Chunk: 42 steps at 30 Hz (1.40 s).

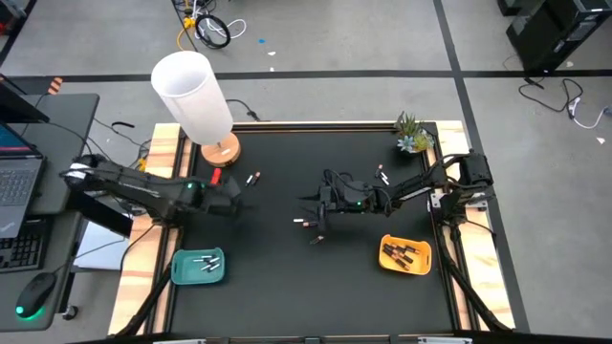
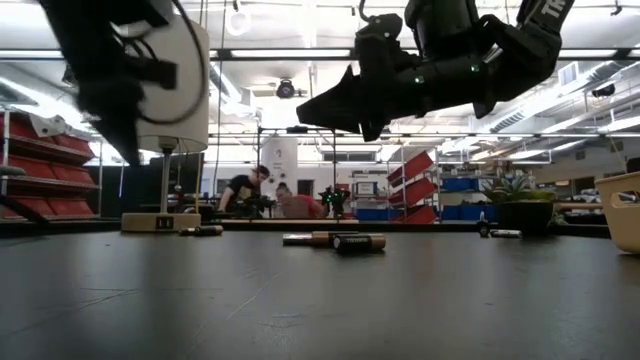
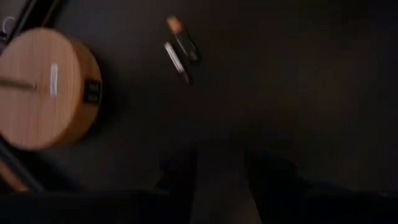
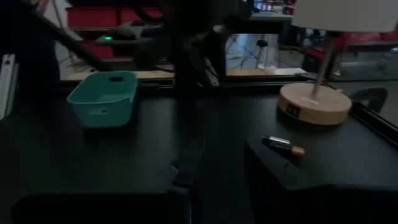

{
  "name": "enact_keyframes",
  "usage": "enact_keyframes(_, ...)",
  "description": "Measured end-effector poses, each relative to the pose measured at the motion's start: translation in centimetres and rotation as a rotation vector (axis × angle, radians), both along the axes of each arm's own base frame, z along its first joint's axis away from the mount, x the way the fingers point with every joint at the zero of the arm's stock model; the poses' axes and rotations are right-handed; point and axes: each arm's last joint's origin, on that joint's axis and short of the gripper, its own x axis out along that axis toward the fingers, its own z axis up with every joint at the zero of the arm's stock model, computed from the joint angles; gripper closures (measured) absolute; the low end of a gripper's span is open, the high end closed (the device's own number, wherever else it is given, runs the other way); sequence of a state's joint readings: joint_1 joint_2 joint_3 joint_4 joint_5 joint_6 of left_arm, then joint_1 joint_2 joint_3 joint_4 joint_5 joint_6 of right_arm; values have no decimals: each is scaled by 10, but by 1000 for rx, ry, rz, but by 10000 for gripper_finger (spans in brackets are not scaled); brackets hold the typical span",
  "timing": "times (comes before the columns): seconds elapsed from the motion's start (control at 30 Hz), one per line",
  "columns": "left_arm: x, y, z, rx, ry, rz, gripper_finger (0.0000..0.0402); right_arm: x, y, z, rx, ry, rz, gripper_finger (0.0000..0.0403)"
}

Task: Sort batteries
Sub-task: Put the black battery into the yellow bin

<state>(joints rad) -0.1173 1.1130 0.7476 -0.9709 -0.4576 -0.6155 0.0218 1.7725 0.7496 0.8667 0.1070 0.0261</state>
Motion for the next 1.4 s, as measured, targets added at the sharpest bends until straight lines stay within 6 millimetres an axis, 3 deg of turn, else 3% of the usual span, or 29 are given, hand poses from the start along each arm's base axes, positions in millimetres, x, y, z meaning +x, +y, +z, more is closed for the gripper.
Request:
enact_keyframes(0.27,17,48,-27,-40,-147,-8,256,0,2,3,-14,-29,5,329)
enact_keyframes(0.63,38,93,-57,-2,-101,-13,264,0,0,2,-31,-22,-30,335)
enact_keyframes(1.0,47,114,-70,18,-139,15,264,0,1,-1,-35,10,-28,338)
enact_keyframes(1.4,51,125,-90,-95,-134,10,272,0,1,-1,-35,10,-28,338)
